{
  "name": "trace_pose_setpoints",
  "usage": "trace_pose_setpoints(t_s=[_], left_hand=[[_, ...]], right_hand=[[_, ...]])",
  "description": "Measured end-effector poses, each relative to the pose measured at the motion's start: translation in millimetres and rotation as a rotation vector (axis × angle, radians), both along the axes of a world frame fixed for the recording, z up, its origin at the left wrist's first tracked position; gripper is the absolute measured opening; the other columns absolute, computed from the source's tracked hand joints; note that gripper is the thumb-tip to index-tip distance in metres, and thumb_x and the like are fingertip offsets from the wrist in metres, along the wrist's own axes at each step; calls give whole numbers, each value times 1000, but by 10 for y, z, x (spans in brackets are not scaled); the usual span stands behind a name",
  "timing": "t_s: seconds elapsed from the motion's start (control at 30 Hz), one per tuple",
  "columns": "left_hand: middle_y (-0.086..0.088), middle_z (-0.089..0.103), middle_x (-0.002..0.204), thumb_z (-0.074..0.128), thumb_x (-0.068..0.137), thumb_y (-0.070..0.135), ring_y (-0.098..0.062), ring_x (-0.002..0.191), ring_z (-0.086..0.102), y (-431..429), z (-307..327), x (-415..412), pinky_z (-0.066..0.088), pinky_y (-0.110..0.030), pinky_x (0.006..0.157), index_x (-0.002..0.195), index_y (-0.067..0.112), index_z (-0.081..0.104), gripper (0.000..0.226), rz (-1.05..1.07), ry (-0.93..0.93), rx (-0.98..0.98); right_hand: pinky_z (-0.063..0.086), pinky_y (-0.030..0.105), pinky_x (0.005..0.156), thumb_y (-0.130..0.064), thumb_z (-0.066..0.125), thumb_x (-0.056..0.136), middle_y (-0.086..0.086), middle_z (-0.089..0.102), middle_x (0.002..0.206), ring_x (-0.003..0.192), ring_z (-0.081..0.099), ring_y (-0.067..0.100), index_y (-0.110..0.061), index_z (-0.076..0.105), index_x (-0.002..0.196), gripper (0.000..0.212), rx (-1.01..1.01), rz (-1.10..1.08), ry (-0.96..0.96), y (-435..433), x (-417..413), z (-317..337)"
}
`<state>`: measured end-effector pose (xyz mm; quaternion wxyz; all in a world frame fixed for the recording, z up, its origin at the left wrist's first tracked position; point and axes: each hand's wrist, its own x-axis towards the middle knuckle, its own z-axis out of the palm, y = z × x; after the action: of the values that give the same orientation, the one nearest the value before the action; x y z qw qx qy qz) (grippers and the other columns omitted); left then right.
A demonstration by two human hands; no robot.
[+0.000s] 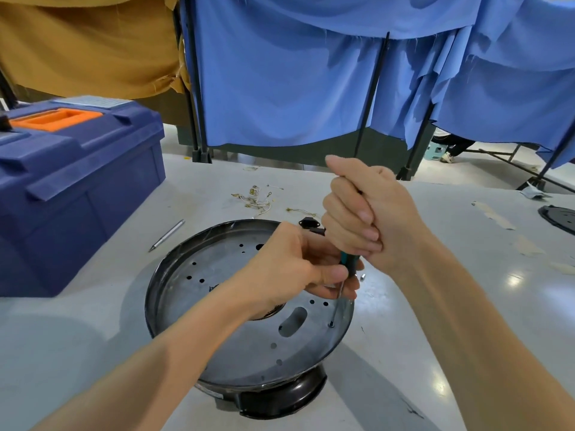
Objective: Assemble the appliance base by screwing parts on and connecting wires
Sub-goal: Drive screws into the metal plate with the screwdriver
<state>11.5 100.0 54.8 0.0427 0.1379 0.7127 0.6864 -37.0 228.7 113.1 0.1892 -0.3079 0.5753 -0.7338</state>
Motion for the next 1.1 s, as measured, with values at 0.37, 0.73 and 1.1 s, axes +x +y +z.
trace_pose_setpoints(t_s=[0.37, 0.73, 1.1], left_hand=[[-3, 73, 68, 63, 68, -2, -17, 64, 68, 0, 69, -32, 56, -29, 65, 73, 13, 77, 21, -122, 72, -94], [-2, 77, 86, 75, 79, 1, -15, 84, 73, -165, 23, -196, 53, -18, 76, 87, 24, 78, 24, -170, 38, -120], [1, 41, 146, 54, 98, 5, -17, 133, 41, -542, -334, -534, 30, -34, 111, 140, 19, 51, 44, 101, 207, -1039]], right_hand=[[25, 19, 40, -19, 33, 101, -2, 31, 31, 27, 28, 14, -18, 31, 31, 71, -64, -834, 264, -259, 273, -199], [15, 13, 32, -20, 42, 100, -1, 24, 28, 21, 16, 14, -9, 32, 34, 68, 4, 104, -86, 24, -77, -45], [14, 15, 34, -16, 40, 101, -1, 26, 28, 24, 13, 13, -8, 34, 34, 68, -17, 167, -42, 23, -43, -31]])
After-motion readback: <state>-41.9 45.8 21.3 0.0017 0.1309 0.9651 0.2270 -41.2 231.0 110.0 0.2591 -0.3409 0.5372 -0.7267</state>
